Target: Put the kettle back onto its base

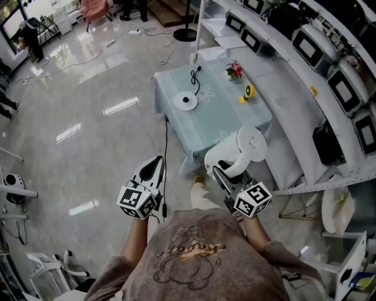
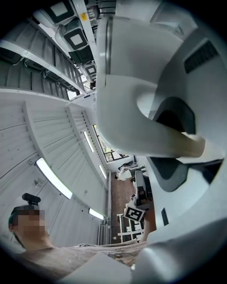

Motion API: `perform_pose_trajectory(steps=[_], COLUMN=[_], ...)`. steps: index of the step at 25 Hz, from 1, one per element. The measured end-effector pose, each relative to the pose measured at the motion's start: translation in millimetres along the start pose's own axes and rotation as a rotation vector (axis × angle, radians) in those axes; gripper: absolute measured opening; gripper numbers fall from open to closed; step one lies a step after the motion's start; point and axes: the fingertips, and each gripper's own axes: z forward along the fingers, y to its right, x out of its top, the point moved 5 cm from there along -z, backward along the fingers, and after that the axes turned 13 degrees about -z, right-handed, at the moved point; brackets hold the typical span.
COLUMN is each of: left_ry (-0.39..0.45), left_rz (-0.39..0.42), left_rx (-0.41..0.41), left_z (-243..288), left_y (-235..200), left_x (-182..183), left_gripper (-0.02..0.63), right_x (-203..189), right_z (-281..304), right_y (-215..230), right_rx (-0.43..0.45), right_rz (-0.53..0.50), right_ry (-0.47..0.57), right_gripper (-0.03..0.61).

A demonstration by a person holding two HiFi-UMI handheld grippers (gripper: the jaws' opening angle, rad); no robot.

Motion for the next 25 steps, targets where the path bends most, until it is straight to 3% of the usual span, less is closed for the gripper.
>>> perform_pose_trajectory(steps=[17, 25], left_ry=[0.029, 0.015], left_rz=[0.021, 0.017], left_rx=[0.121, 0.179], left_z=[168, 205], left_y=[-21, -29], left_x=[45, 45], left_gripper=[0.021, 0.021], right_x=[35, 42], right_z=[108, 144], right_y=[170, 216], right_rx=[0.178, 0.242], right_rz=[-0.029, -0.058], right_ry=[0.005, -0.002], right_gripper=[0.117, 0.117])
